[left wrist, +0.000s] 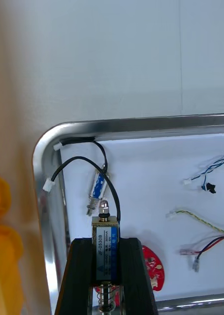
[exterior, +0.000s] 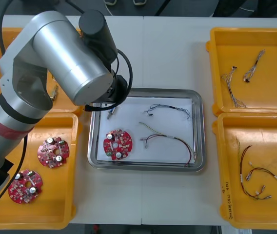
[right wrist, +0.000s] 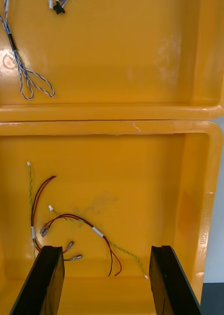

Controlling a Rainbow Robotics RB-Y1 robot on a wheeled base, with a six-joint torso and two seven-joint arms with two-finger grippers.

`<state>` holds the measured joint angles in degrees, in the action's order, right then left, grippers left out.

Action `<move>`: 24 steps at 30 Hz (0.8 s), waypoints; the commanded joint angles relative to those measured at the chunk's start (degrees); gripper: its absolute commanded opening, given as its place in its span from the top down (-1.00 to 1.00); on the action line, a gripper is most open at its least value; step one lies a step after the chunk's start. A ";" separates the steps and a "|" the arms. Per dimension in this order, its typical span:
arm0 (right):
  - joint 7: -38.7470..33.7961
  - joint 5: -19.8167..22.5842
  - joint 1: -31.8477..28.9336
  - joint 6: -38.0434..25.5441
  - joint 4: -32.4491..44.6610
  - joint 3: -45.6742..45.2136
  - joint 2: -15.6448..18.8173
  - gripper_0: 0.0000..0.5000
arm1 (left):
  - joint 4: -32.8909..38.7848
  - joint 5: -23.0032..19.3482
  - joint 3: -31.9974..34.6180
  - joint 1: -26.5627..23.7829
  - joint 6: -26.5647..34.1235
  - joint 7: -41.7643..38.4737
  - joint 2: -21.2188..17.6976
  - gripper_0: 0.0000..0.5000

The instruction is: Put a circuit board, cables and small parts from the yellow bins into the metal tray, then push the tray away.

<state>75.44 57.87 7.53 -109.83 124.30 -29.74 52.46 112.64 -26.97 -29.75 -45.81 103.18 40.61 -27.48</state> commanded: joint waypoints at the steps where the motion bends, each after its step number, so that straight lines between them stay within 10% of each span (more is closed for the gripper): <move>1: 0.33 -2.50 -1.38 -0.17 1.39 -1.46 -2.19 -1.00 | -1.19 1.65 -2.25 0.19 -2.19 2.98 2.25 0.99; 24: 0.24 -3.99 -2.08 -0.17 2.26 -0.58 -4.82 -1.00 | -12.27 7.54 -10.51 1.60 -14.32 0.43 4.45 0.99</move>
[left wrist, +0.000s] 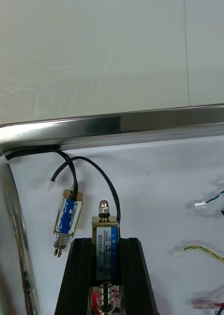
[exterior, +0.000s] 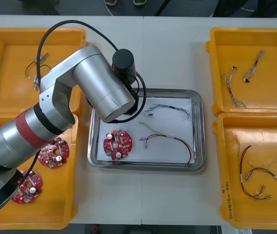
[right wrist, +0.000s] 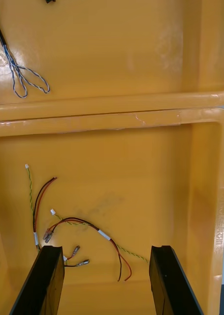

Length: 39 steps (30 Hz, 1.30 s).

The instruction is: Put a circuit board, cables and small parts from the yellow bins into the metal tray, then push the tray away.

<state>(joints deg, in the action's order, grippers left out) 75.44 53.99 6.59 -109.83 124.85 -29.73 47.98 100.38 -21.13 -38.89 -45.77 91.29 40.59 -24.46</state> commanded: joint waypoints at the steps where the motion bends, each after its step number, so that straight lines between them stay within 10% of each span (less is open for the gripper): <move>1: 0.32 -0.20 -1.14 -0.17 1.71 -0.59 -0.35 -1.00 | -0.09 1.97 -1.71 1.56 -2.79 0.46 1.43 0.99; 16: -0.11 0.06 -1.58 -0.17 2.68 -0.15 -0.35 -1.00 | -3.00 3.55 -4.79 1.83 -6.04 -1.21 2.05 0.92; 17: -0.03 0.06 -1.58 -0.17 2.77 -0.15 -0.35 -1.00 | -3.00 3.46 -4.79 1.83 -6.04 -1.30 2.05 0.74; 19: -0.20 0.06 -1.93 -0.17 3.21 -0.15 -0.35 -1.00 | -3.00 3.46 -4.79 1.83 -6.04 -1.57 2.14 -0.37; 21: -0.20 0.06 -2.02 -0.17 3.47 -0.15 -0.35 -1.00 | -2.91 3.46 -4.79 1.83 -6.13 -1.92 2.22 -1.00; 39: -0.03 -0.20 -2.29 -0.17 3.91 0.03 -0.35 -1.00 | 10.54 -1.28 3.56 1.83 6.35 -1.74 -0.94 -1.00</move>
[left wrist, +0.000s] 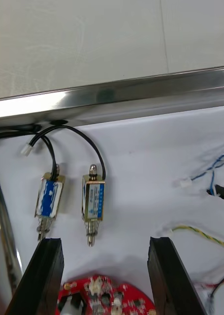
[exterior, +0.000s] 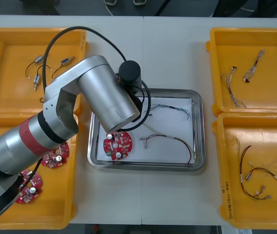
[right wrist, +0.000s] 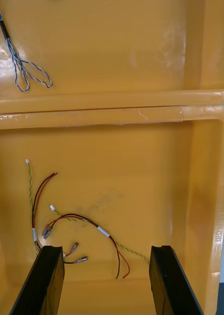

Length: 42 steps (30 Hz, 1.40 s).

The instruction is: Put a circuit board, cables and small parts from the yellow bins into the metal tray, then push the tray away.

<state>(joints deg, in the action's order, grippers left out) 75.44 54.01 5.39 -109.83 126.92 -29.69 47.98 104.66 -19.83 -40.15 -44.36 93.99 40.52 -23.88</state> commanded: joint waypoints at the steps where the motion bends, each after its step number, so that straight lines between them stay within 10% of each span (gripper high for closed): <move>1: -0.03 -0.22 -1.08 -0.17 1.84 -0.01 -0.34 -1.00 | 7.58 -3.64 6.14 0.41 4.71 -1.32 -2.13 -1.00; 24: -0.20 4.44 -0.47 -0.17 7.47 2.36 1.50 -1.00 | 14.17 -26.67 31.71 1.38 16.01 15.29 -18.74 -1.00; 42: -0.64 10.06 18.25 -0.17 9.05 23.19 6.69 -1.00 | 16.10 -30.45 45.43 14.82 16.01 25.58 -26.65 -1.00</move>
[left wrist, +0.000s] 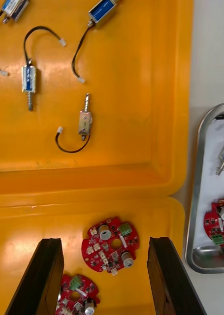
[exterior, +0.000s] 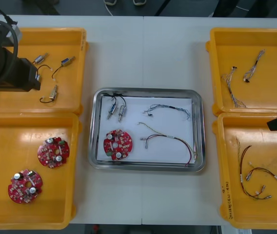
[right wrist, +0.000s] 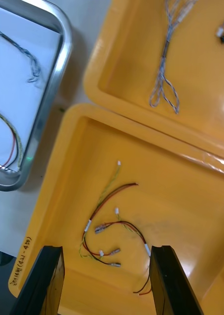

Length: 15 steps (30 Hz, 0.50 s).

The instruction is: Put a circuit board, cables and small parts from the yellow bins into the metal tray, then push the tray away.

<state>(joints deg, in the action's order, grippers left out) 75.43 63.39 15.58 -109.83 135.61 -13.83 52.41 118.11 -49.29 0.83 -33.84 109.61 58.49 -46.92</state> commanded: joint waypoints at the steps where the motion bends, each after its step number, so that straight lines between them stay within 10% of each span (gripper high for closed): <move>1: -0.64 0.69 8.85 -0.17 0.27 8.29 2.17 -1.00 | 2.91 -1.07 4.79 4.83 0.39 7.78 -3.80 -1.00; 15: 0.24 -1.51 27.57 -0.17 -3.86 33.25 0.58 -1.00 | 8.19 -2.92 13.58 18.46 0.39 11.47 -5.47 -1.00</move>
<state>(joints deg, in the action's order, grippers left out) 75.44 63.18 37.81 -109.83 132.06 14.30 52.52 124.06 -51.61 11.39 -18.49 109.62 66.88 -49.88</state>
